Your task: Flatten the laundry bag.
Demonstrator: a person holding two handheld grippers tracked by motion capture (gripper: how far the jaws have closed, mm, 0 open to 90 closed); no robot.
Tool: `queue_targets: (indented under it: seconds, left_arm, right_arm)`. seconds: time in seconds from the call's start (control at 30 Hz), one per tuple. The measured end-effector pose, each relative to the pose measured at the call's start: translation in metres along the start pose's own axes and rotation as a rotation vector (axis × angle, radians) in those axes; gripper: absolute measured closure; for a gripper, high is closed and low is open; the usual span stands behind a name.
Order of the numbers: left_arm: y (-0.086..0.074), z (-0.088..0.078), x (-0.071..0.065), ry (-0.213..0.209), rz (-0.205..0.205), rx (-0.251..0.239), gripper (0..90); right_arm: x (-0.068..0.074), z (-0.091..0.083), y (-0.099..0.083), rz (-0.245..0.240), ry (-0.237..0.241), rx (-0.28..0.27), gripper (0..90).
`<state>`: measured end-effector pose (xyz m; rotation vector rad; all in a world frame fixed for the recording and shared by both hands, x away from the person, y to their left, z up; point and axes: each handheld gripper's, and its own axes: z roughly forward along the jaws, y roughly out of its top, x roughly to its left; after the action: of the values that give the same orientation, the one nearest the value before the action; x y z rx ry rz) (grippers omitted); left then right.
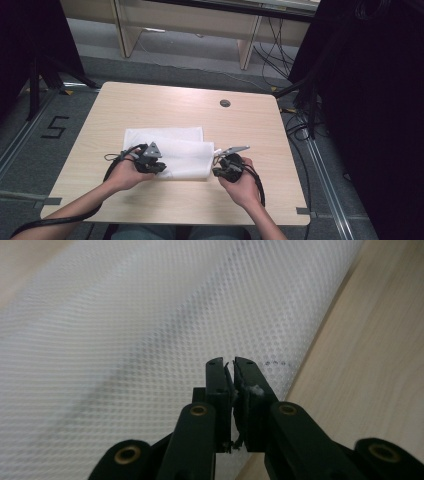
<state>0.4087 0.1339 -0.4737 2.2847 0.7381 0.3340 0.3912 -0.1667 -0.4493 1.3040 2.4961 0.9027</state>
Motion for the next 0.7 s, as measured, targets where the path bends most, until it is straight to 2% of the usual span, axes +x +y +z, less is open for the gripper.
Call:
queue_targets:
  seconds: [0.03, 0.07, 0.1, 0.13, 0.17, 0.2, 0.23, 0.3, 0.4, 0.43, 0.47, 0.5, 0.53, 0.57, 0.6, 0.63, 0.67, 0.7]
  left_arm:
    - [-0.004, -0.014, 0.006, 0.016, -0.027, -0.018, 85.5]
    - [-0.008, -0.020, 0.010, 0.033, -0.034, -0.020, 85.7]
    - [-0.014, -0.025, 0.014, 0.042, -0.061, -0.011, 85.7]
    - [-0.021, -0.028, 0.019, 0.067, -0.061, 0.000, 85.7]
    - [-0.021, -0.028, 0.019, 0.067, -0.061, 0.000, 85.7]
    - [-0.029, -0.030, 0.023, 0.076, -0.092, 0.014, 85.7]
    - [-0.043, -0.032, 0.031, 0.098, -0.111, 0.037, 85.7]
    - [-0.055, -0.032, 0.035, 0.106, -0.140, 0.058, 85.8]
    - [-0.060, -0.031, 0.038, 0.098, -0.134, 0.075, 86.3]
    - [-0.061, -0.029, 0.038, 0.093, -0.155, 0.080, 86.3]
    - [-0.060, -0.028, 0.039, 0.080, -0.132, 0.103, 86.5]
    - [-0.060, -0.028, 0.039, 0.080, -0.132, 0.103, 86.6]
    - [-0.059, -0.023, 0.038, 0.077, -0.149, 0.108, 86.7]
    - [-0.059, -0.023, 0.038, 0.077, -0.149, 0.108, 86.9]
    - [-0.059, -0.021, 0.038, 0.069, -0.133, 0.122, 86.9]
    - [-0.060, -0.019, 0.037, 0.067, -0.149, 0.124, 87.3]
    - [-0.059, -0.019, 0.036, 0.065, -0.140, 0.121, 87.6]
    - [-0.057, -0.018, 0.035, 0.050, -0.149, 0.133, 87.6]
  right_arm:
    - [0.002, 0.007, 0.009, -0.030, 0.002, 0.013, 90.0]
    - [0.004, 0.011, 0.013, -0.028, 0.010, 0.025, 90.0]
    - [0.006, 0.014, 0.017, -0.012, 0.021, 0.048, 90.0]
    - [0.007, 0.019, 0.021, -0.017, 0.027, 0.053, 89.4]
    - [0.008, 0.024, 0.024, -0.022, 0.028, 0.044, 88.4]
    - [0.008, 0.024, 0.024, -0.022, 0.028, 0.044, 88.4]
    - [0.011, 0.032, 0.029, -0.022, 0.029, 0.055, 87.4]
    - [0.014, 0.040, 0.033, -0.020, 0.026, 0.056, 87.0]
    - [0.015, 0.048, 0.036, -0.035, 0.020, 0.059, 87.0]
    - [0.016, 0.052, 0.037, -0.037, 0.015, 0.069, 87.1]
    - [0.016, 0.060, 0.037, -0.038, -0.002, 0.096, 87.2]
    - [0.016, 0.060, 0.037, -0.038, -0.002, 0.096, 87.2]
    - [0.015, 0.065, 0.035, -0.052, -0.019, 0.121, 87.4]
    - [0.015, 0.065, 0.035, -0.052, -0.019, 0.121, 87.4]
    - [0.014, 0.066, 0.034, -0.070, -0.028, 0.126, 88.4]
    - [0.014, 0.067, 0.032, -0.062, -0.025, 0.137, 89.4]
    - [0.013, 0.067, 0.030, -0.064, -0.027, 0.147, 90.0]
    - [0.012, 0.066, 0.027, -0.071, -0.031, 0.155, 90.0]
